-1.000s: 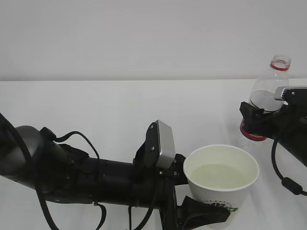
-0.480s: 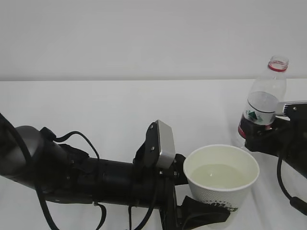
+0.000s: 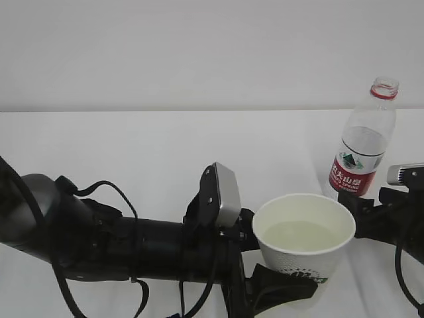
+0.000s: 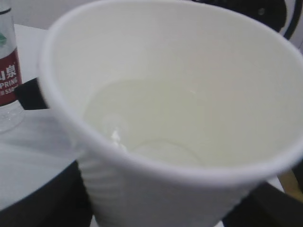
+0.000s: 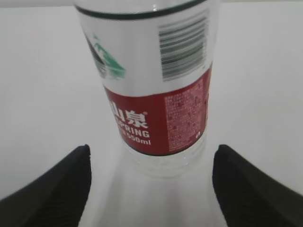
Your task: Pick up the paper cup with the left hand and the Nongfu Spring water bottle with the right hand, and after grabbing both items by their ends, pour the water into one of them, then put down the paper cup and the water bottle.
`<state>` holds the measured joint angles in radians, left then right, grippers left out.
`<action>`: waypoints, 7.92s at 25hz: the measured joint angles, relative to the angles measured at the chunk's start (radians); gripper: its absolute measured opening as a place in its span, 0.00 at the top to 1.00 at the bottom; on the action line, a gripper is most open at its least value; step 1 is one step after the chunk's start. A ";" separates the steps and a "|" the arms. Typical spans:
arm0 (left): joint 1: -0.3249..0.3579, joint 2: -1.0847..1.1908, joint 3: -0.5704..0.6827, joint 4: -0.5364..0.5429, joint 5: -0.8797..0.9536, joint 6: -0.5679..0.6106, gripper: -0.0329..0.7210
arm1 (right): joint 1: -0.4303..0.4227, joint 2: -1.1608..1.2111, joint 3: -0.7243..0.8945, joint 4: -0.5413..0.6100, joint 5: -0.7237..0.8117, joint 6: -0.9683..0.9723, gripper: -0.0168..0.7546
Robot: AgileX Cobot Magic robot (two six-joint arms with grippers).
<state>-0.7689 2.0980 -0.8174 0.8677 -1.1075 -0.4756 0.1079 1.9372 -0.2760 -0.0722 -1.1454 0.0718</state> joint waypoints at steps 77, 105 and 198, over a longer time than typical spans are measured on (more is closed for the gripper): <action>0.415 0.000 0.133 -0.220 0.000 0.085 0.27 | 0.000 -0.279 0.200 -0.015 0.000 0.025 0.21; 0.489 0.000 0.154 -0.539 -0.002 0.225 0.28 | 0.000 -0.279 0.200 -0.006 -0.002 0.025 0.21; 0.489 0.049 0.163 -0.805 -0.034 0.265 0.04 | 0.000 -0.279 0.200 0.015 -0.002 0.025 0.21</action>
<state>-0.2797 2.1468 -0.6540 0.0625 -1.1412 -0.2105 0.1079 1.6584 -0.0765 -0.0573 -1.1471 0.0969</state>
